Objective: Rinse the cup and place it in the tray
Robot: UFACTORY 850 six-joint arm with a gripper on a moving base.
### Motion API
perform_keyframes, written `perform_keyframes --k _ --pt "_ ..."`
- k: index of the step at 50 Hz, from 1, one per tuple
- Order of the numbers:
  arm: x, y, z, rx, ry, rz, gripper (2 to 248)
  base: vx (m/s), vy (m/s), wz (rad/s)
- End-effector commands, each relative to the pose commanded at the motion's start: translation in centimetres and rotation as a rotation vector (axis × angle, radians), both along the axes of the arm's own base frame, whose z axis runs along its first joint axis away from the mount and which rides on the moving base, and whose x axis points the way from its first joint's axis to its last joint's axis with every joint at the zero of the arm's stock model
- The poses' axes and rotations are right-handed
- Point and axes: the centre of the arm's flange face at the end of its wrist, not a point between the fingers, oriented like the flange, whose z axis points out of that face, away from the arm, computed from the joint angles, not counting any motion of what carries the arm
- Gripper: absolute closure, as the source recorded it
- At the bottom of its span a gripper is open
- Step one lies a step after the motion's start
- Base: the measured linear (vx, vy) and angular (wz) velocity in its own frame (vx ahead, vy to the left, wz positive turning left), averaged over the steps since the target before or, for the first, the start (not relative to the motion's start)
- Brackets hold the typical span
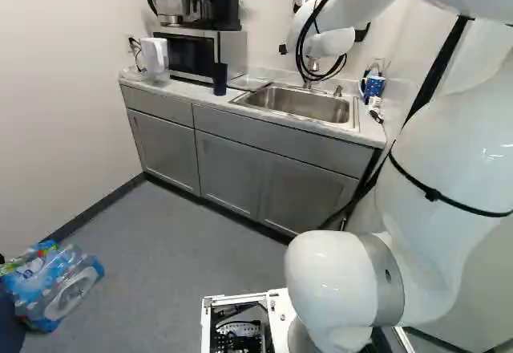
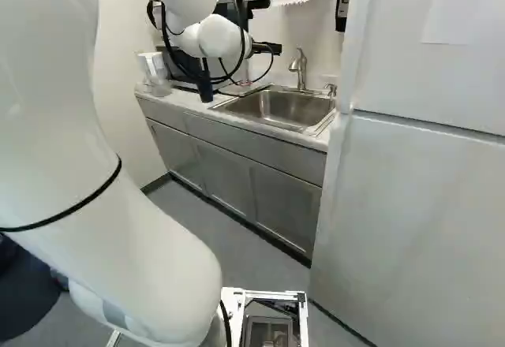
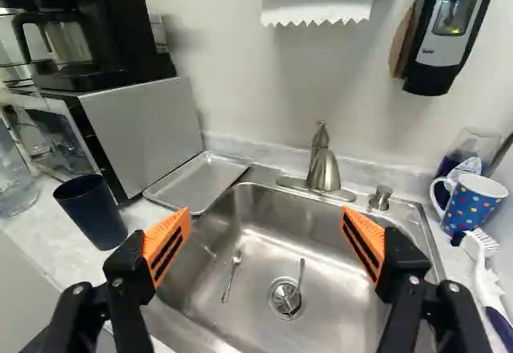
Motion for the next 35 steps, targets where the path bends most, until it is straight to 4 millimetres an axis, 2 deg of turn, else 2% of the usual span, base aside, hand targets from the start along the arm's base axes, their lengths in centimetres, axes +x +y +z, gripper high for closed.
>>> perform_keyframes --k 13,35 --pt "0.00 0.00 0.00 0.000 0.000 0.000 3 0.138 0.093 -0.020" --pt "0.00 0.00 0.00 0.000 0.000 0.000 3 0.110 0.046 -0.012"
